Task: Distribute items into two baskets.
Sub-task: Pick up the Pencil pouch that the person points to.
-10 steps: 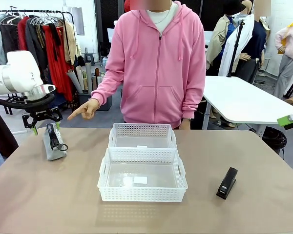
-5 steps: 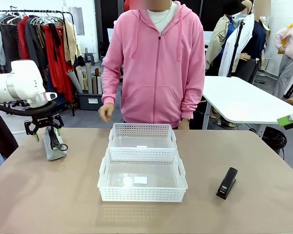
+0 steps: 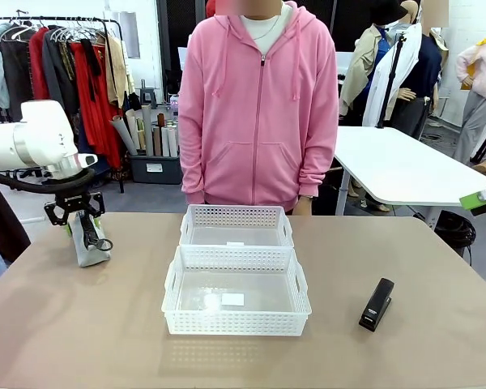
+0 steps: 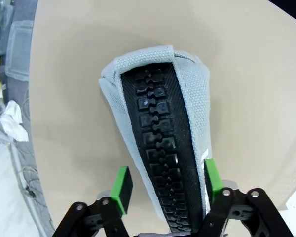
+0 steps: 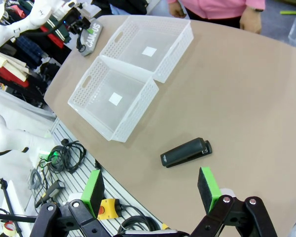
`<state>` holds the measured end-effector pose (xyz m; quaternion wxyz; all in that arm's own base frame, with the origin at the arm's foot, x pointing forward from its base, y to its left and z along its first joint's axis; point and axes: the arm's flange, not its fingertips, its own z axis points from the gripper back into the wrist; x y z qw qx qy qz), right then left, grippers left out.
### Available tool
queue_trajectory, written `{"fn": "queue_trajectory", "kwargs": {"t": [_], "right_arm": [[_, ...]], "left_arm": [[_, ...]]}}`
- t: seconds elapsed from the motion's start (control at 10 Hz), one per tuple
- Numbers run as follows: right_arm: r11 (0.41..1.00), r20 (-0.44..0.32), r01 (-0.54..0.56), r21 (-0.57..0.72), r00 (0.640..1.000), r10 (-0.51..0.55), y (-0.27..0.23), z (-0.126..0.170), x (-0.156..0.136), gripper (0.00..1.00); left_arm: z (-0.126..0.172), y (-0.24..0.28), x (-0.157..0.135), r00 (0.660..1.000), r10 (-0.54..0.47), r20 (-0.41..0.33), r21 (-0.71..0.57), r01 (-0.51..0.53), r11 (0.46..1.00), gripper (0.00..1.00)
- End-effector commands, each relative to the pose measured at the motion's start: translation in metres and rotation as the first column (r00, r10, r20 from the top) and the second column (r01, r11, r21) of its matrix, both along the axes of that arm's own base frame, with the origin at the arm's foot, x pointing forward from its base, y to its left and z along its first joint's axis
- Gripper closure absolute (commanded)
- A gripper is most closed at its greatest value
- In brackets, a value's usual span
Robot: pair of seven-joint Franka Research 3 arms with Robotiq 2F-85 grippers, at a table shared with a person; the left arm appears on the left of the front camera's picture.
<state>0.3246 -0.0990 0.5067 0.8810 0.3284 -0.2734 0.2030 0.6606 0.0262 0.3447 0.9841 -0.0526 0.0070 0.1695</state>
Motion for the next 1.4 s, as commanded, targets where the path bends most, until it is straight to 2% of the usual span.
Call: {"fn": "queue_trajectory", "kwargs": {"t": [0.0, 0.1, 0.2, 0.6, 0.7, 0.8, 1.3], "right_arm": [[1.0, 0.01, -0.009, 0.011, 1.0, 0.009, 0.0002, 0.0014, 0.0003, 0.0], [1.0, 0.01, -0.009, 0.011, 1.0, 0.009, 0.0002, 0.0014, 0.0003, 0.0], [1.0, 0.01, -0.009, 0.011, 1.0, 0.009, 0.0002, 0.0014, 0.0003, 0.0], [1.0, 0.01, -0.009, 0.011, 1.0, 0.009, 0.0002, 0.0014, 0.0003, 0.0], [1.0, 0.01, -0.009, 0.011, 1.0, 0.009, 0.0002, 0.0014, 0.0003, 0.0], [1.0, 0.01, -0.009, 0.011, 1.0, 0.009, 0.0002, 0.0014, 0.0003, 0.0], [1.0, 0.01, -0.009, 0.011, 1.0, 0.009, 0.0002, 0.0014, 0.0003, 0.0]], "left_arm": [[-0.0038, -0.0014, 0.0002, 1.0, -0.009, -0.007, -0.039, 0.009, 0.999, 0.76], [-0.0038, -0.0015, 0.0001, 1.0, -0.005, -0.007, -0.047, 0.005, 0.999, 0.96], [-0.0021, -0.0018, -0.0006, 1.0, -0.003, -0.003, -0.048, 0.003, 0.999, 1.0], [0.0015, -0.0002, -0.0034, 1.0, 0.008, 0.006, -0.072, -0.008, 0.997, 1.0], [0.0051, 0.0007, -0.0018, 0.997, 0.063, -0.034, -0.066, -0.065, 0.996, 1.0], [-0.0012, -0.0029, 0.0003, 1.0, 0.019, 0.0, -0.047, -0.019, 0.999, 1.0], [-0.0012, -0.0029, 0.0003, 1.0, 0.019, 0.0, -0.047, -0.019, 0.999, 1.0]]}}
